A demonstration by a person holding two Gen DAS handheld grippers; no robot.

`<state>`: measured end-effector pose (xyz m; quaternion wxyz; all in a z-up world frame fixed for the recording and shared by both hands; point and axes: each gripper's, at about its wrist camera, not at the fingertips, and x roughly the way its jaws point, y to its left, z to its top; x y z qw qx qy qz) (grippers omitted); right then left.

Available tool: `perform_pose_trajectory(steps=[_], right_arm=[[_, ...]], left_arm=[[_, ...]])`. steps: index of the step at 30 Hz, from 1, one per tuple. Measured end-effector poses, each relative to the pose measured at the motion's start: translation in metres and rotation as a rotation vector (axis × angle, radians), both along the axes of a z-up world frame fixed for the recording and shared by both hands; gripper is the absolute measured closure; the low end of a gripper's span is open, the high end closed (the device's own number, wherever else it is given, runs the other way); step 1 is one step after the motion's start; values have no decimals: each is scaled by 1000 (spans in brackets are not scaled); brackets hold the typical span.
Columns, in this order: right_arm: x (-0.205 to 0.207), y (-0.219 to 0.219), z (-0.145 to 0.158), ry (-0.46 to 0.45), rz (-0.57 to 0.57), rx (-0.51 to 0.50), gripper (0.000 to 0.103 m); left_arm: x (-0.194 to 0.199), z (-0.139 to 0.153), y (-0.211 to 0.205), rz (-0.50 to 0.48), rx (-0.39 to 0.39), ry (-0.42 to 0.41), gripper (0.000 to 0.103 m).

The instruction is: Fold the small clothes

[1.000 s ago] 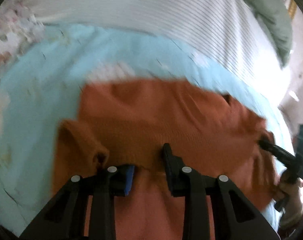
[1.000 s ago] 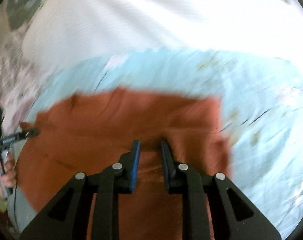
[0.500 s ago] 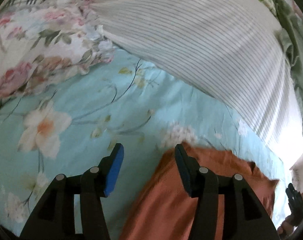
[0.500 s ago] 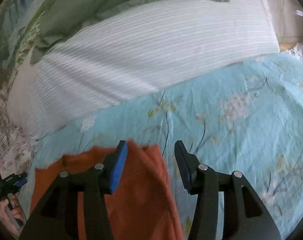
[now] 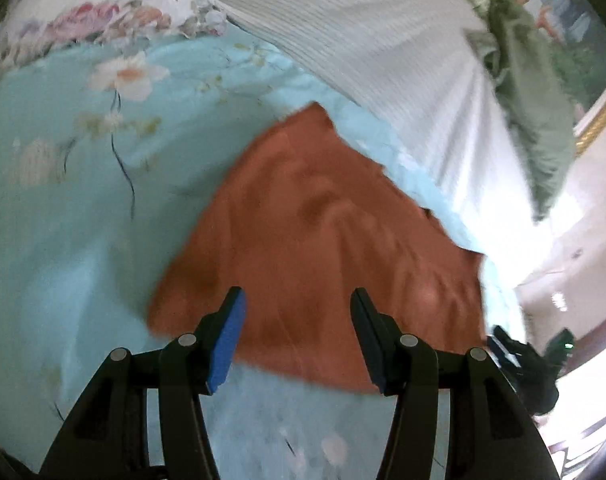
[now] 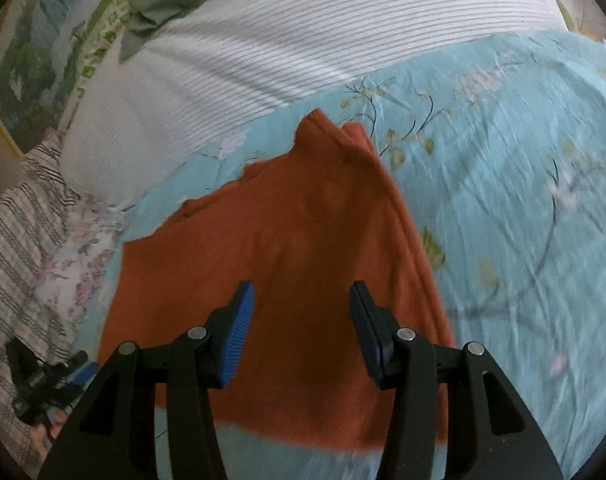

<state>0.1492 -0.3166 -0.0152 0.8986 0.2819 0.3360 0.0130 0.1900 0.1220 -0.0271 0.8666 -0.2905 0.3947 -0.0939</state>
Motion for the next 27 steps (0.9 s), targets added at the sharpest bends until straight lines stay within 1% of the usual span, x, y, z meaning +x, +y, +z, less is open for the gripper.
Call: perform_pose_trajectory(steps=[1, 4, 7, 11, 13, 16, 23, 24, 26, 27], right_arm=[[-5, 2, 1, -4, 0, 4, 52], [-21, 11, -1, -6, 5, 25, 51], [-30, 15, -4, -4, 2, 49, 48], [-40, 19, -9, 4, 5, 75, 48], [-43, 21, -8, 5, 12, 75, 48], [-44, 24, -7, 5, 21, 77, 48], [-41, 29, -6, -1, 38, 79, 47], [-39, 30, -7, -1, 40, 80, 47], [-38, 32, -8, 1, 45, 83, 47], [-35, 32, -9, 3, 50, 86, 47]], left_arm=[[-10, -2, -3, -7, -18, -3, 48], [-26, -8, -9, -26, -45, 7, 48], [-29, -19, -15, -30, -63, 43, 46], [-22, -37, -17, -12, -104, 94, 45], [-19, -43, -15, 1, -124, 100, 45], [-10, -47, -11, 32, -150, 95, 45], [14, -51, 3, 110, -157, 80, 46], [17, -52, 4, 114, -150, 74, 47], [26, -53, 5, 131, -117, 73, 58], [29, -54, 6, 144, -114, 75, 60]])
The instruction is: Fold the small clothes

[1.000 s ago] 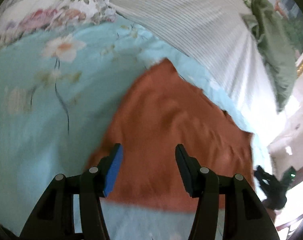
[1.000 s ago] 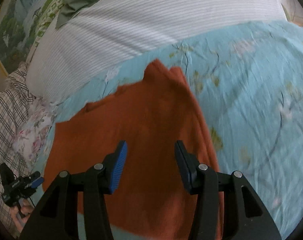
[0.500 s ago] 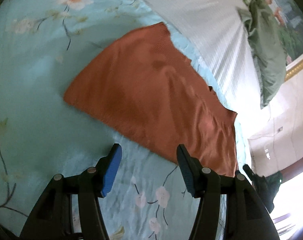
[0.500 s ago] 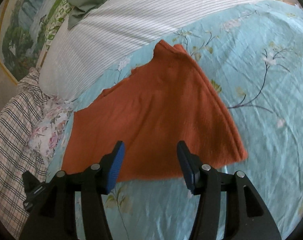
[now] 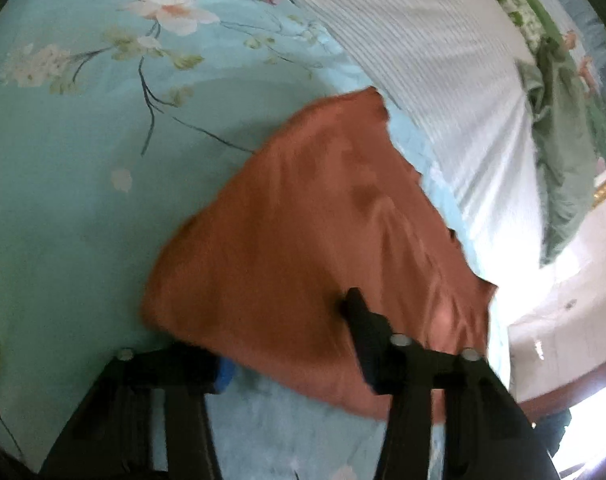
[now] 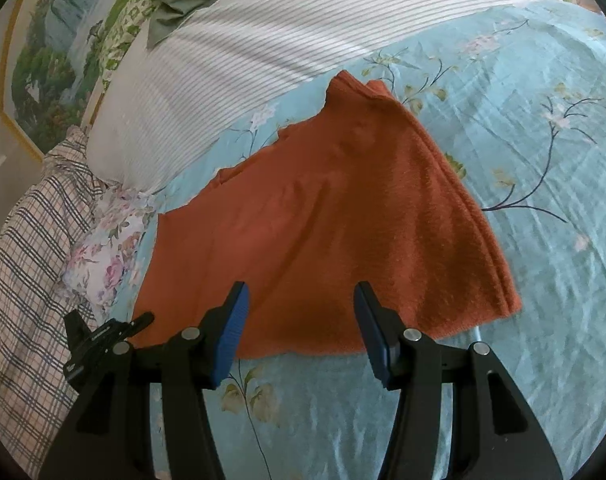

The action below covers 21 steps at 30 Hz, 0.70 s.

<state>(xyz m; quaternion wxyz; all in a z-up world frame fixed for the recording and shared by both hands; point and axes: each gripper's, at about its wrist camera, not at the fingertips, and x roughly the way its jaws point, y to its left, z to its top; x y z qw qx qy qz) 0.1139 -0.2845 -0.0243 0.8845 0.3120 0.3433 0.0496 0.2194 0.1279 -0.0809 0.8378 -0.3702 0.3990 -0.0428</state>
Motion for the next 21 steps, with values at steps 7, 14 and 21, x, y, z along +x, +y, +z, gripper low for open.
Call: perform_pose_trajectory(steps=[7, 14, 21], right_arm=[[9, -12, 5, -11, 0, 7, 47], [23, -33, 8, -17, 32, 79, 47], [64, -44, 0, 32, 133, 196, 47]], left_arm=[[7, 21, -6, -33, 62, -40, 90], [1, 89, -91, -230, 315, -217, 96], [-8, 84, -211, -474, 643, -300, 96]])
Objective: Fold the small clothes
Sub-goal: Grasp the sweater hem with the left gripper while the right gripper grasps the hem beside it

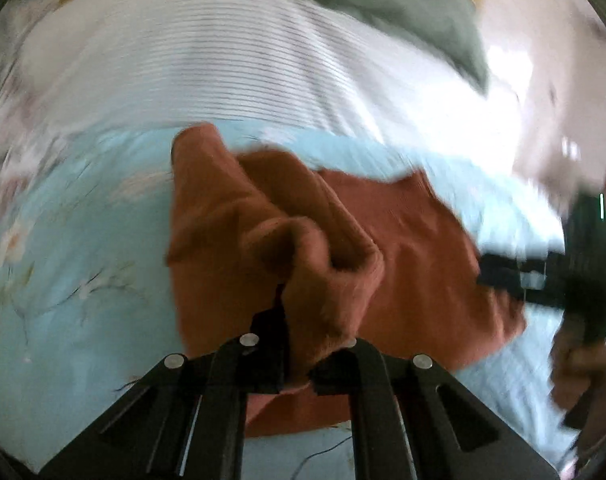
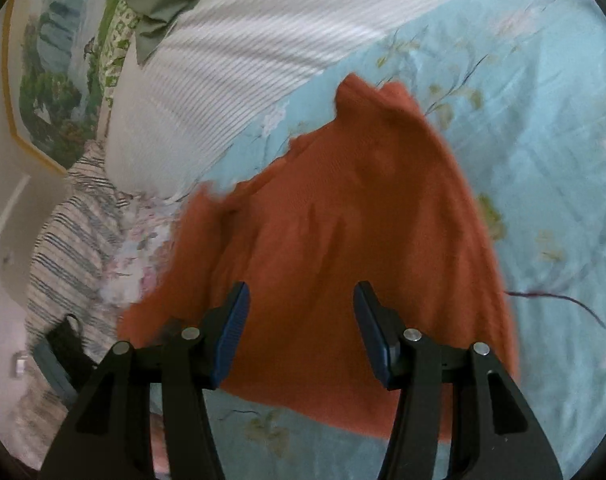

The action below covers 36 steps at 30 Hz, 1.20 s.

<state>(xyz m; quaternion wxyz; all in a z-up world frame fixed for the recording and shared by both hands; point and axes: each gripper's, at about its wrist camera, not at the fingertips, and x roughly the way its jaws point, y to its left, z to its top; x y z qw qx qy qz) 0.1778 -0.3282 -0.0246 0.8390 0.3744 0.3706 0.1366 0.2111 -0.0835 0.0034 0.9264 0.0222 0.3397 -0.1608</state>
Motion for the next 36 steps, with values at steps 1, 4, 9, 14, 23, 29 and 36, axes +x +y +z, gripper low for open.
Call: perform_pose_trajectory(steps=[1, 4, 9, 14, 23, 29, 36], right_arm=[[6, 1, -2, 6, 20, 23, 47], [30, 13, -8, 38, 81, 54, 42], [79, 49, -12, 71, 212, 71, 37], [135, 101, -13, 92, 369, 65, 36], [174, 127, 6, 27, 430, -47, 85], [129, 61, 54, -82, 329, -91, 86], [93, -22, 41, -33, 176, -187, 86]], left_arm=[[-1, -6, -10, -16, 35, -5, 97], [-6, -31, -42, -48, 186, -27, 97], [-13, -35, -44, -73, 219, -59, 97], [-12, -25, -36, -88, 175, -53, 97], [-17, -13, -37, -117, 161, -61, 97], [-29, 17, -67, -206, 99, -97, 97], [-24, 14, -138, -347, -21, -18, 97]])
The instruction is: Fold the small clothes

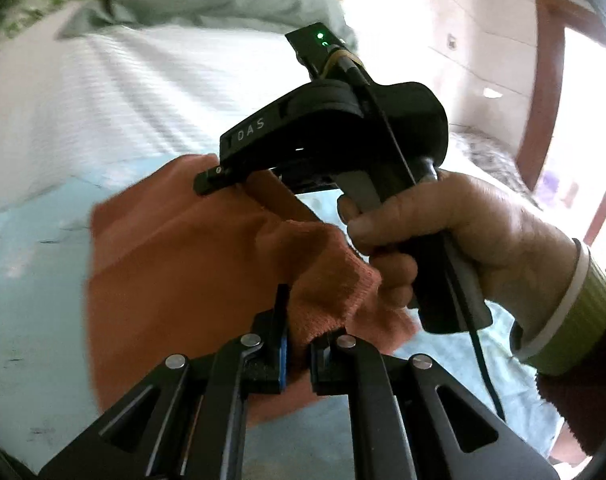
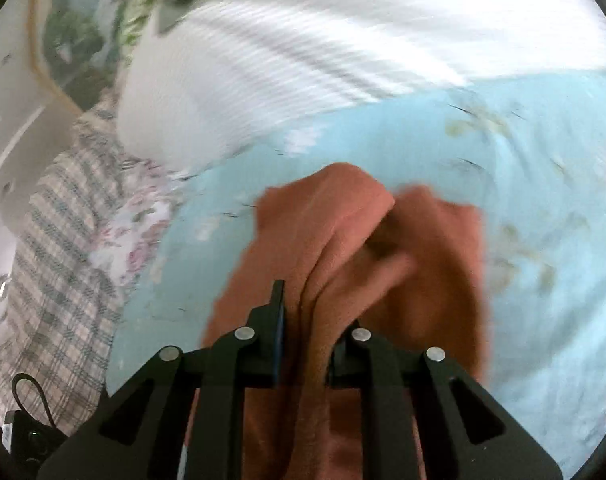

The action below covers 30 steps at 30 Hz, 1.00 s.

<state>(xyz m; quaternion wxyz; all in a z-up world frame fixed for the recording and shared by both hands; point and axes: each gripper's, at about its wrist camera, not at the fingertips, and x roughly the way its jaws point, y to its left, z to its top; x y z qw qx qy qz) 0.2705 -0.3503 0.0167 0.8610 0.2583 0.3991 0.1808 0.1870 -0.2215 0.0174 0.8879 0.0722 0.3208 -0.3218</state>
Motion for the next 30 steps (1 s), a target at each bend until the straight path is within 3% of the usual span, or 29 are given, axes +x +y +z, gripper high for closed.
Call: perform_pose_trajectory(steps=[5, 9, 17, 19, 20, 21, 25, 29, 30], right_arm=[[-7, -26, -30, 56, -52, -13, 86], [-6, -29, -36, 36, -54, -21, 86], [-13, -28, -35, 29, -59, -1, 82], [-9, -27, -34, 44, -44, 37, 73], [-7, -26, -34, 52, -34, 58, 58], [-4, -26, -33, 51, -29, 67, 50], [3, -23, -22, 31, -34, 67, 50], [-13, -29, -3, -128, -22, 131, 49], [-19, -31, 0, -163, -40, 126, 43]], left_arm=[[7, -30, -33, -48, 33, 74, 97], [6, -43, -42, -51, 66, 103, 95], [18, -39, -25, -49, 16, 192, 85], [16, -37, -15, -42, -16, 226, 82], [16, -36, -11, -38, -26, 237, 80], [17, -36, -6, -34, -35, 253, 79], [16, -31, 8, -22, -28, 264, 74], [9, -12, 42, 36, -49, 219, 67], [13, -8, 55, 65, -64, 217, 66]])
